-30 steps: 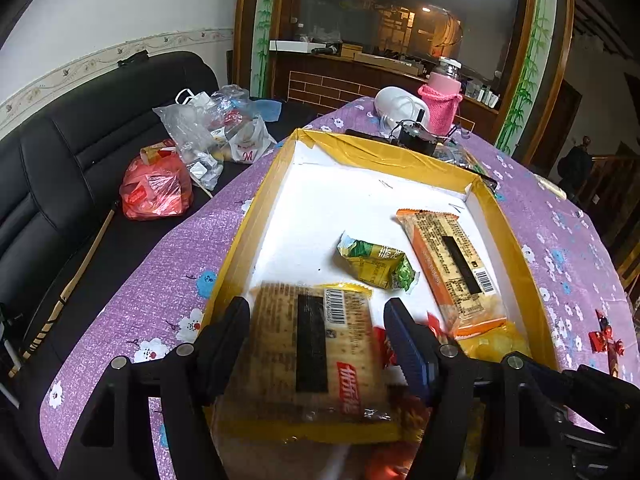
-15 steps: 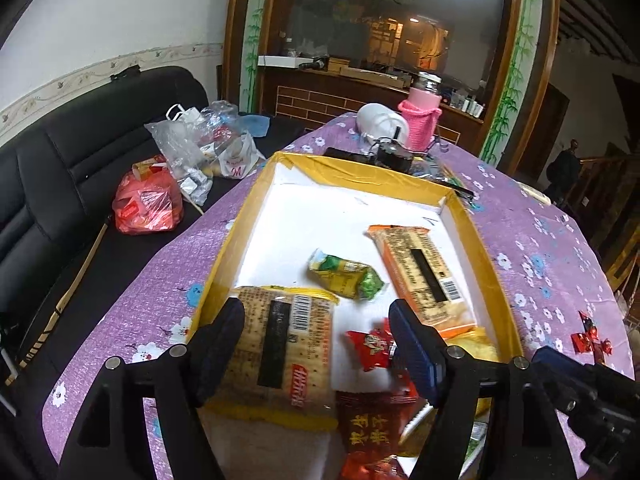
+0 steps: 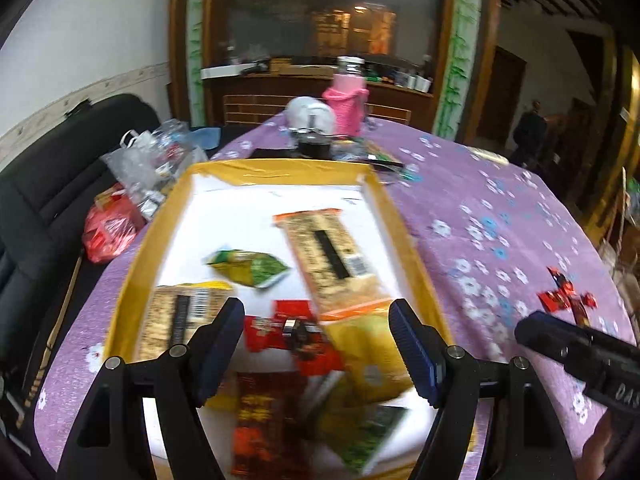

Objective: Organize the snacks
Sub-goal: 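Move both grippers back to the remaining red candies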

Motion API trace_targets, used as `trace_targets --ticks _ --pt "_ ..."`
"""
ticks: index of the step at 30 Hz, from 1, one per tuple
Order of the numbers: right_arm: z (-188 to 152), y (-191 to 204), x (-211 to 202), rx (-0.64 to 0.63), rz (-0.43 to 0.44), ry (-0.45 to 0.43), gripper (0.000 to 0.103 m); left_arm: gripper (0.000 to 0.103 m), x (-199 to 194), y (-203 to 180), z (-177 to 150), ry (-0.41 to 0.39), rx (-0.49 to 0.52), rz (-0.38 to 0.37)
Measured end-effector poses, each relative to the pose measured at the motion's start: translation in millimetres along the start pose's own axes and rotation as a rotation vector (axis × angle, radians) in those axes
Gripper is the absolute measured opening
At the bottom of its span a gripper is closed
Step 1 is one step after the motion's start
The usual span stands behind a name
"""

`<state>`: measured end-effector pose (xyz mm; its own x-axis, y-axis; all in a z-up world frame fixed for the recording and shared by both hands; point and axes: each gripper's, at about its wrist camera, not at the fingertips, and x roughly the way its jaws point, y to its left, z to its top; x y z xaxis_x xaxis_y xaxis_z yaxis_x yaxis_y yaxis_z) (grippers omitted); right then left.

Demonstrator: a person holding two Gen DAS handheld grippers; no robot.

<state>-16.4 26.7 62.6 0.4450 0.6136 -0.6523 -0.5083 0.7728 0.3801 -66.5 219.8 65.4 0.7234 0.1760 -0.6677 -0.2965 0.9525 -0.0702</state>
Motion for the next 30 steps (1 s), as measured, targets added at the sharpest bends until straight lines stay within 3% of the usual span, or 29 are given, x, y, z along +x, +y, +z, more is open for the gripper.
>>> trace_targets --ticks 6,13,19,24,30 --pt "1 -51 -30 0.051 -0.109 -0.027 0.037 0.078 -3 -43 -3 0.008 0.089 -0.053" --pt "-2 -142 -70 0.238 -0.289 -0.085 0.036 0.078 -5 -106 -18 0.048 0.221 -0.153" --pt "-15 -204 -85 0.391 -0.378 -0.081 0.036 0.078 -11 -159 -34 0.069 0.34 -0.227" --pt "-17 -207 -75 0.377 -0.357 -0.048 0.036 0.078 -15 -189 -40 0.066 0.417 -0.265" --pt "-13 -184 -56 0.21 -0.454 -0.007 0.036 0.078 -10 -206 -24 0.068 0.419 -0.293"
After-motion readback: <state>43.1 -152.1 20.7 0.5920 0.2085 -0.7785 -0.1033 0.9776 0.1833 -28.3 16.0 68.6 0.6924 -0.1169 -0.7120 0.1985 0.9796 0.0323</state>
